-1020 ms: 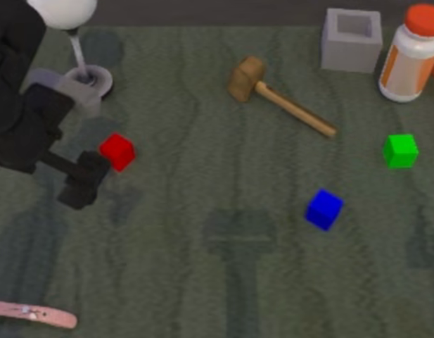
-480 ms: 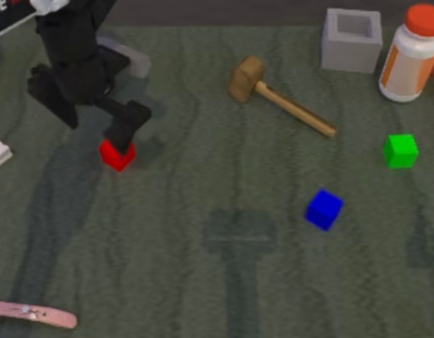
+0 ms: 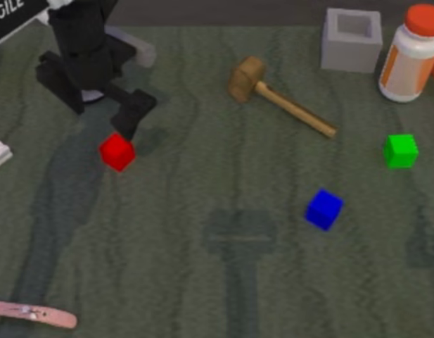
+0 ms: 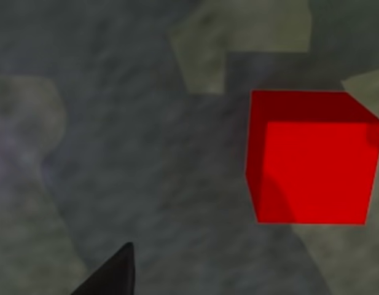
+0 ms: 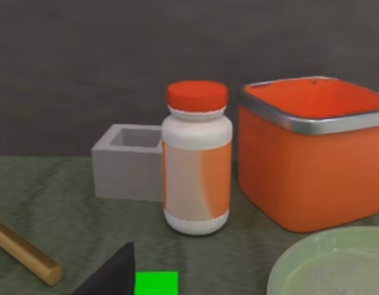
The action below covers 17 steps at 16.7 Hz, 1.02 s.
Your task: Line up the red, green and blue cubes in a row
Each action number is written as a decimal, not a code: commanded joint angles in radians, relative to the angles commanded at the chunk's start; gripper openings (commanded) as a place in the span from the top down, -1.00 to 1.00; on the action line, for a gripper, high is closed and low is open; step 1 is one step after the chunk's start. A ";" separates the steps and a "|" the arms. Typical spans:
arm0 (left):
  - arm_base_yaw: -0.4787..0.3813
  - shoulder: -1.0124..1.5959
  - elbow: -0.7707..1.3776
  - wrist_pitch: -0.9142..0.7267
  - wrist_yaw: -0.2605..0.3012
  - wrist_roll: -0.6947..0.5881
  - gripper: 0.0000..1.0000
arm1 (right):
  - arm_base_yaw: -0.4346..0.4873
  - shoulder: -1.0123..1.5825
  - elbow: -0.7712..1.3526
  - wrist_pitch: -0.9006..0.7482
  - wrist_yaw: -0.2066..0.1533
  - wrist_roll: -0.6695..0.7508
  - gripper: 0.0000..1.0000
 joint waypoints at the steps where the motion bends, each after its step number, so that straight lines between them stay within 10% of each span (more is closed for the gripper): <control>1: 0.000 0.000 0.000 0.000 0.000 0.000 -1.00 | 0.000 0.000 0.000 0.000 0.000 0.000 -1.00; 17: 0.002 0.076 -0.229 0.305 0.001 0.002 -0.85 | 0.000 0.000 0.000 0.000 0.000 0.000 -1.00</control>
